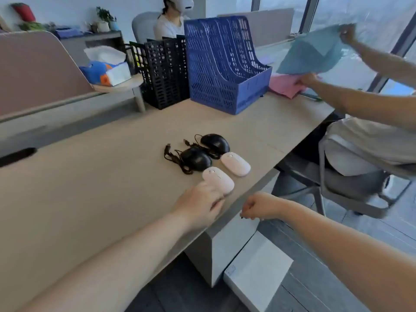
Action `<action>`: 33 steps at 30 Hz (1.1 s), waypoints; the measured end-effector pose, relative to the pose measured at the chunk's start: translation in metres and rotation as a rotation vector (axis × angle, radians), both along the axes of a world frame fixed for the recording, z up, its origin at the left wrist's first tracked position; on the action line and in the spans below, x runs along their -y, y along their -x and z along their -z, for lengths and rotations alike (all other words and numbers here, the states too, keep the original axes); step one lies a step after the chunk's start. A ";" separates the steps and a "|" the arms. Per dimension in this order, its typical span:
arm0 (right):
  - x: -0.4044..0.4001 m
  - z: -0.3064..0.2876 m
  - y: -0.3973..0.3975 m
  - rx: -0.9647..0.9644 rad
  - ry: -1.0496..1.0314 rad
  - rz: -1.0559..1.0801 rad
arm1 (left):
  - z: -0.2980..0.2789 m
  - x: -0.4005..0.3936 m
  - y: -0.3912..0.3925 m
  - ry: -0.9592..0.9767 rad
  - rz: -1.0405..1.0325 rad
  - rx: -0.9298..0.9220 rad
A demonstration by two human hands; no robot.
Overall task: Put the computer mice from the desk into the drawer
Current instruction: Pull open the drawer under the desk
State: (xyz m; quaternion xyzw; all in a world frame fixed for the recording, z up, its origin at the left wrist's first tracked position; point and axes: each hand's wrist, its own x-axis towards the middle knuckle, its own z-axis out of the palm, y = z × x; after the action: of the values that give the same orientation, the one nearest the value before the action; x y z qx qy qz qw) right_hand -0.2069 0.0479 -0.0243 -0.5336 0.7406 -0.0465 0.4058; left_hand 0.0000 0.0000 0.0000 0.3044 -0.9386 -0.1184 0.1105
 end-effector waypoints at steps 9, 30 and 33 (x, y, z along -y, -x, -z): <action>-0.003 0.089 0.008 -0.009 0.078 0.213 | 0.056 -0.023 0.006 0.092 0.014 -0.127; -0.003 0.117 0.009 0.508 -0.006 0.755 | 0.054 -0.023 0.009 0.069 -0.036 -0.078; -0.002 0.114 0.004 0.471 -0.039 0.763 | 0.054 -0.024 0.009 0.090 -0.031 -0.072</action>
State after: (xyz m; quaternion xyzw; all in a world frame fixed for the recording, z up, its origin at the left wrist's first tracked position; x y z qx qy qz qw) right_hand -0.2110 0.0497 -0.1382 -0.1892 0.7725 -0.2989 0.5273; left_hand -0.0092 0.0239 -0.0539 0.3091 -0.9336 -0.0852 0.1599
